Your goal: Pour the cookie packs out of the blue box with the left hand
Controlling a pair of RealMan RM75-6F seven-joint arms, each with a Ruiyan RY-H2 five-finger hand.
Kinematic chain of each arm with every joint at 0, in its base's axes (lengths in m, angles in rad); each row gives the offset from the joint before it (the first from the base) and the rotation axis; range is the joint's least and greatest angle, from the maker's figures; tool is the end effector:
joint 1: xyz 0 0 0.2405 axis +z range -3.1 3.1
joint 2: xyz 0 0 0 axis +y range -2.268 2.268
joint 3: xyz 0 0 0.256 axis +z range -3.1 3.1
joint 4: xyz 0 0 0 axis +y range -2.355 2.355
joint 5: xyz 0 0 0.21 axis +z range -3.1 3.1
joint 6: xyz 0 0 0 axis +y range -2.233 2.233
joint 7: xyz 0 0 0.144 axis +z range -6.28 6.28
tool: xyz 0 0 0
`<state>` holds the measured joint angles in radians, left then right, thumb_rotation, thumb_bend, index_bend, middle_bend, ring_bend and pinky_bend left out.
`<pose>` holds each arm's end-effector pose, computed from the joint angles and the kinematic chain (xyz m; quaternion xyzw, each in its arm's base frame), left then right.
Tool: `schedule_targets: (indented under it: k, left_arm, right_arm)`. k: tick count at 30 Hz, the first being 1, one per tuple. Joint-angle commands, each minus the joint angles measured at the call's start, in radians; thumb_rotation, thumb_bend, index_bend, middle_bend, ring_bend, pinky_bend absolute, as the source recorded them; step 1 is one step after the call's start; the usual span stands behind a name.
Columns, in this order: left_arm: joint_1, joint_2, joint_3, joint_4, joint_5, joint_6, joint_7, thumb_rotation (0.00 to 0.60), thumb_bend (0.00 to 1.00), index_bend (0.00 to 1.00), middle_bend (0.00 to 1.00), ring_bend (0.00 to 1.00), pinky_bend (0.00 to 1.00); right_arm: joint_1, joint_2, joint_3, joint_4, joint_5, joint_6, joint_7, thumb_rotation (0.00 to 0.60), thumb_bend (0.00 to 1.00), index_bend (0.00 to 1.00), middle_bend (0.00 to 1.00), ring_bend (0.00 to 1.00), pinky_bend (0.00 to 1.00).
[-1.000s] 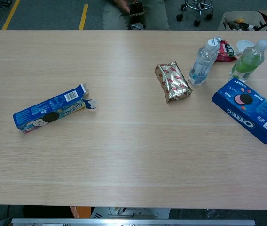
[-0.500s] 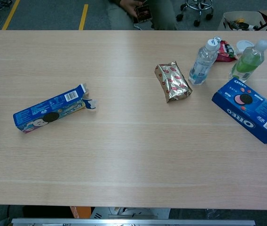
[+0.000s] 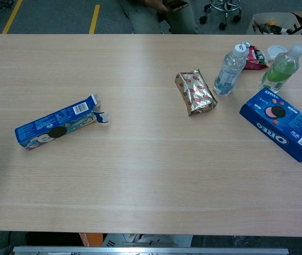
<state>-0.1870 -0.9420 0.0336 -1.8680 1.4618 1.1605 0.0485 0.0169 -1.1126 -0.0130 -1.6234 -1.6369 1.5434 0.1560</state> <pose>-0.2820 0.1780 0.1394 -0.6735 -0.4806 -0.2903 0.4807 -0.3037 -0.1460 0.1517 0.5888 -0.4298 0.4366 0.5272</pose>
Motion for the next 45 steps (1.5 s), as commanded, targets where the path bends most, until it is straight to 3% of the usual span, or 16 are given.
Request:
schedule_targets:
  k: [1, 8, 18, 27, 40, 45]
  left_arm:
    - [-0.043, -0.027, -0.008, -0.024, -0.052, -0.069, 0.039, 0.600, 0.23, 0.00, 0.00, 0.03, 0.00]
    - [-0.101, -0.105, -0.031, -0.026, -0.158, -0.138, 0.138, 0.600, 0.20, 0.00, 0.00, 0.03, 0.00]
    - [-0.150, -0.228, -0.057, 0.025, -0.292, -0.140, 0.260, 0.600, 0.17, 0.00, 0.00, 0.02, 0.00]
    - [-0.193, -0.315, -0.058, 0.103, -0.381, -0.190, 0.277, 0.600, 0.17, 0.00, 0.00, 0.02, 0.00]
    - [-0.221, -0.444, -0.074, 0.248, -0.463, -0.182, 0.279, 0.600, 0.17, 0.00, 0.00, 0.02, 0.00]
    - [-0.219, -0.472, -0.074, 0.296, -0.474, -0.165, 0.279, 0.600, 0.17, 0.08, 0.05, 0.08, 0.01]
  right_arm:
    - [0.000, 0.000, -0.001, 0.004, 0.001, -0.003, 0.004, 0.600, 0.23, 0.19, 0.25, 0.16, 0.18]
    - [0.000, -0.004, -0.003, 0.020, 0.007, -0.006, 0.021, 0.600, 0.23, 0.19, 0.25, 0.16, 0.18]
    - [0.003, -0.015, -0.006, 0.037, 0.009, -0.015, 0.034, 0.600, 0.23, 0.19, 0.25, 0.16, 0.18]
    - [0.002, -0.017, -0.007, 0.046, 0.015, -0.017, 0.043, 0.600, 0.23, 0.19, 0.25, 0.16, 0.18]
    - [0.000, -0.015, -0.008, 0.058, 0.021, -0.017, 0.058, 0.600, 0.23, 0.19, 0.25, 0.16, 0.18]
    - [-0.004, -0.014, -0.009, 0.066, 0.023, -0.012, 0.068, 0.600, 0.23, 0.19, 0.25, 0.16, 0.18]
